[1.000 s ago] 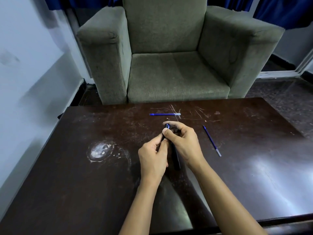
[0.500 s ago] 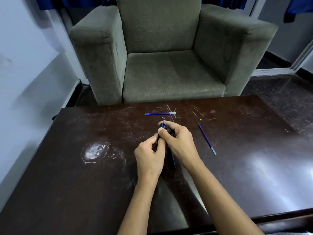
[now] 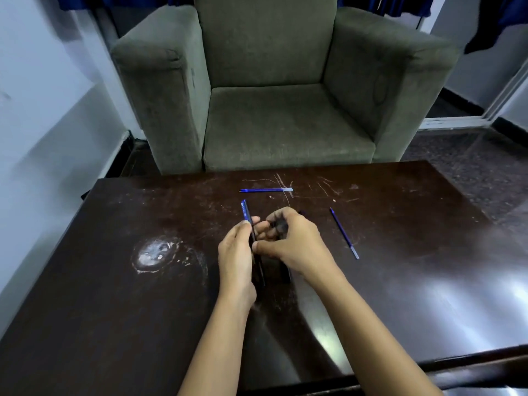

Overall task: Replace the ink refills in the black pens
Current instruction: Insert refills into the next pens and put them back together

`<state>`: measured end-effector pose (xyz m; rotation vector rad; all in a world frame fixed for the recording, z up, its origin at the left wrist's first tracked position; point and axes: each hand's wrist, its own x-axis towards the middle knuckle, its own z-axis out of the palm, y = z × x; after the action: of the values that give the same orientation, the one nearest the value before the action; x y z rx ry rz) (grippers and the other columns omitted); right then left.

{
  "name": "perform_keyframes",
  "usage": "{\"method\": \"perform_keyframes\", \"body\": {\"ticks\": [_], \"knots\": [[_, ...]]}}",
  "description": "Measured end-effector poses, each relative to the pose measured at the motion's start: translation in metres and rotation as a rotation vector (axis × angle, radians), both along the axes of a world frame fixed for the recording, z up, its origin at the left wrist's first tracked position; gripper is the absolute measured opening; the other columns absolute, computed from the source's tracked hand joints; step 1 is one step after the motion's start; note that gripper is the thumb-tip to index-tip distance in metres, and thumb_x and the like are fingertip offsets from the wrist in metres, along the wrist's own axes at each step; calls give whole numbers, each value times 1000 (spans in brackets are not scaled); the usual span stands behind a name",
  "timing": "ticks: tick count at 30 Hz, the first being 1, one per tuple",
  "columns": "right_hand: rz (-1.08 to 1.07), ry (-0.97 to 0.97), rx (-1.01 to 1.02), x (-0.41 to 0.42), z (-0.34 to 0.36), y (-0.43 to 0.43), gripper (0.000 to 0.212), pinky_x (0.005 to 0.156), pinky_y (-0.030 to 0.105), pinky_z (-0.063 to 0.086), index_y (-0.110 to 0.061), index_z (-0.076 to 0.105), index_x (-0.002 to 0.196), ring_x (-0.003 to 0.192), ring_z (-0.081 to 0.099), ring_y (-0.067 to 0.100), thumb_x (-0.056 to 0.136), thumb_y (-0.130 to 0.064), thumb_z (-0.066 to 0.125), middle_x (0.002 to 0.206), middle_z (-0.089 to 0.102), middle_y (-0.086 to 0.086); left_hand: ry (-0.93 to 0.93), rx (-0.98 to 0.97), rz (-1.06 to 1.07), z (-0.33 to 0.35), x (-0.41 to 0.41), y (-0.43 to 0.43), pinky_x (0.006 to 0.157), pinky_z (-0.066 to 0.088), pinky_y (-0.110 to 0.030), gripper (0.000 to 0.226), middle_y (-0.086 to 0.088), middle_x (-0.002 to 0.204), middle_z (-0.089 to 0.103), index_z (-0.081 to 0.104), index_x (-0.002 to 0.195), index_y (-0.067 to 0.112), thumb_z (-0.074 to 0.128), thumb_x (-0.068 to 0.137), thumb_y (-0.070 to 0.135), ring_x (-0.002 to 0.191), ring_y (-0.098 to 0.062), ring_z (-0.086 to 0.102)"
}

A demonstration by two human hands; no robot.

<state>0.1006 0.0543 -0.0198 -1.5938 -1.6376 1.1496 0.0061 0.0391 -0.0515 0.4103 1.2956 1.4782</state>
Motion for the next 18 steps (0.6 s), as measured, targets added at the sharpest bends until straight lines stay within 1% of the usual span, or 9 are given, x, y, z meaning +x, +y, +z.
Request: {"method": "perform_keyframes", "body": {"ticks": [3,5,6,8,10,11,13,15,18], "knots": [[-14,-54,30,-6,0,-5,44,55,8,43,-20,52,105,66,55,0,70,-18,79,78,61,-8,-1,-25,-13,0,1,1,64,52,-29,20,-2,84,74,71,96,16,51,96,20,72,-15,68],[-53,-59,51,-9,-4,-7,40,51,8,40,-18,52,105,62,53,-2,73,-15,75,72,57,-10,20,-25,-34,0,2,0,66,50,-28,19,0,85,75,70,98,18,52,96,21,71,-12,68],[-76,-68,60,-9,-5,-7,37,52,10,40,-18,53,105,63,53,-1,74,-15,74,70,56,-11,42,-21,-51,-1,2,0,68,50,-27,18,1,87,75,70,100,20,53,96,23,73,-11,68],[-131,-115,70,-5,-6,-5,32,60,19,44,-18,55,102,68,57,5,76,-18,73,71,58,-11,84,-15,-78,-3,3,0,71,50,-21,20,3,94,76,69,107,22,54,96,26,84,-8,69],[-211,-200,59,5,-8,2,25,71,28,50,-20,58,97,81,63,16,76,-22,72,82,66,-4,133,-25,-89,-6,3,1,78,48,-21,24,4,104,72,66,116,23,54,96,29,97,-6,66],[-255,-239,52,11,-9,6,21,76,32,53,-22,60,93,86,65,22,75,-21,71,88,68,0,155,-34,-89,-7,2,1,82,47,-22,24,5,107,70,64,117,23,54,95,29,101,-5,64],[-311,-316,41,22,-12,11,14,77,38,56,-21,63,88,87,66,28,75,-20,70,91,70,5,179,-51,-85,-6,1,1,85,47,-23,22,7,107,69,64,114,23,55,94,27,103,-4,61],[-314,-404,33,28,-15,14,14,75,38,56,-15,66,91,86,66,33,77,-16,68,93,69,10,194,-60,-86,-4,1,0,85,48,-23,20,6,107,69,65,112,23,57,93,24,102,-3,61],[-275,-527,17,28,-21,15,17,75,39,57,-7,66,98,88,66,36,82,-10,63,97,68,14,219,-75,-90,-2,2,-1,86,48,-22,19,5,109,69,65,109,21,58,92,20,99,-2,60]]}}
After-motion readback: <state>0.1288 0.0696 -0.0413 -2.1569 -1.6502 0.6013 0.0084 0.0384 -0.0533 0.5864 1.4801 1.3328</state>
